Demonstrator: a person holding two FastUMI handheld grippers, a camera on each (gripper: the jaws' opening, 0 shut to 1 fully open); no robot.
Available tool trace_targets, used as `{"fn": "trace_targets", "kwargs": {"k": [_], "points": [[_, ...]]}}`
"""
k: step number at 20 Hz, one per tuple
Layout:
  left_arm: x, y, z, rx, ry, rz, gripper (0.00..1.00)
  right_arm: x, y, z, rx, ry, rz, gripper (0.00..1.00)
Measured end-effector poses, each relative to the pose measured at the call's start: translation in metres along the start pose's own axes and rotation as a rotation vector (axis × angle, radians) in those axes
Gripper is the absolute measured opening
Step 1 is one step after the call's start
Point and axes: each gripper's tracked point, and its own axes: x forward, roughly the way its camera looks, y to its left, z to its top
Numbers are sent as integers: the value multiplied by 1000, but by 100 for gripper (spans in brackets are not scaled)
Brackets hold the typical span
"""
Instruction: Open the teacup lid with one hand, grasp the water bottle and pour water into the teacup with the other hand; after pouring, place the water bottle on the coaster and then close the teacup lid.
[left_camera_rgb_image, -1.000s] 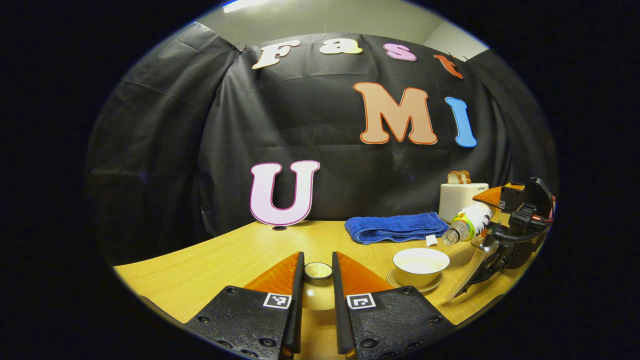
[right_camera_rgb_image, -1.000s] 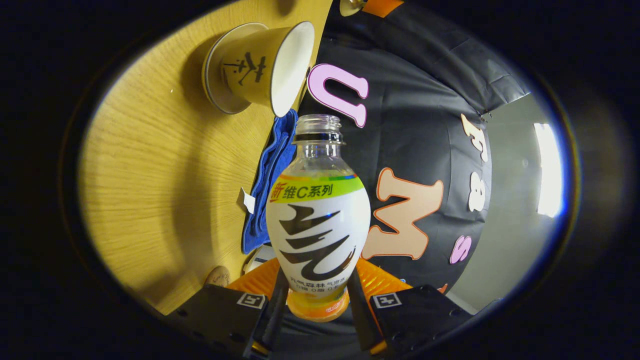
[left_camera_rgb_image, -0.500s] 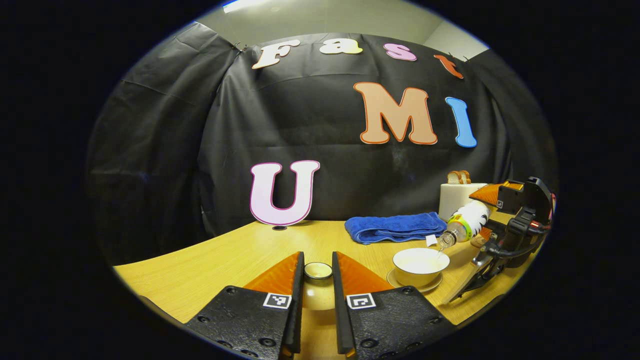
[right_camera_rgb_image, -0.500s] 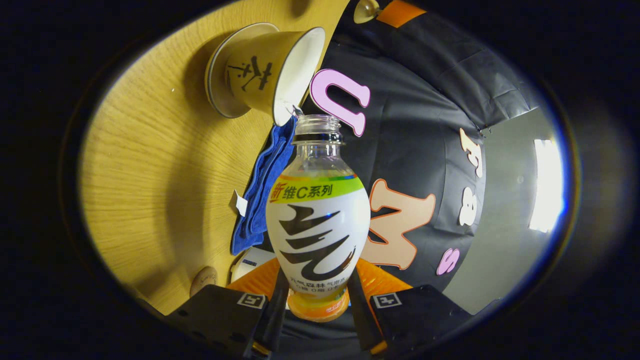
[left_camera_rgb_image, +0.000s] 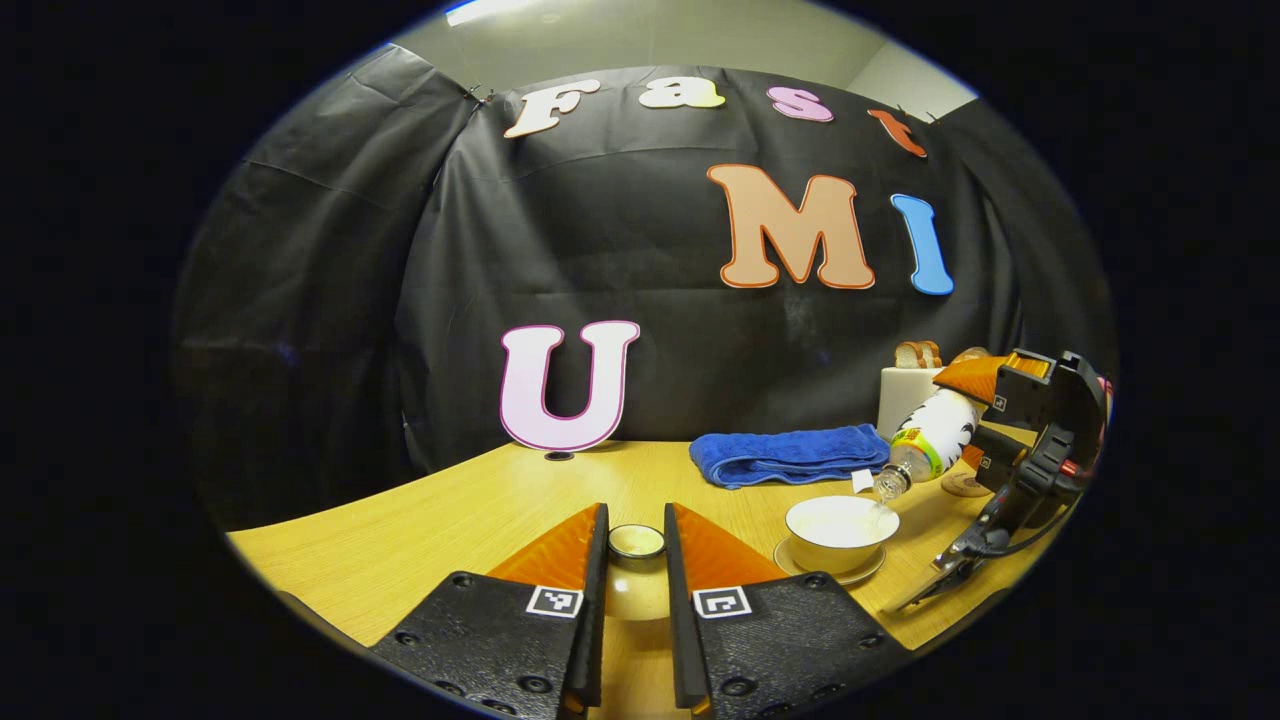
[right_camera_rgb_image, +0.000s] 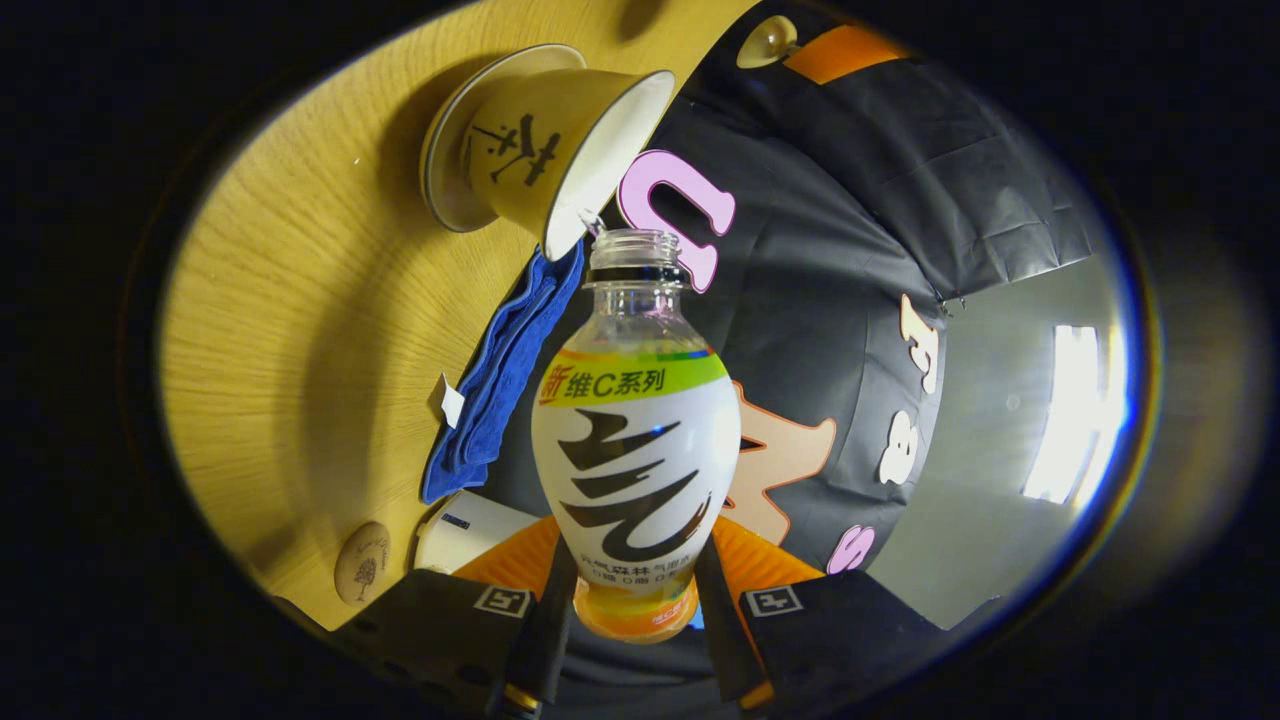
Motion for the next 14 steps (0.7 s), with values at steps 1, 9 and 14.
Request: {"fn": "trace_targets", "kwargs": {"k": [1, 9, 14], "points": [[0, 1, 0, 0, 0, 0, 25, 1, -1, 0, 1, -1, -3, 63], [0, 0, 0, 0, 0, 0, 25, -5, 31, 0, 304, 39, 157, 65], [-1, 0, 0, 0, -1, 0, 25, -17, 51, 6, 692, 102, 322, 61]]}}
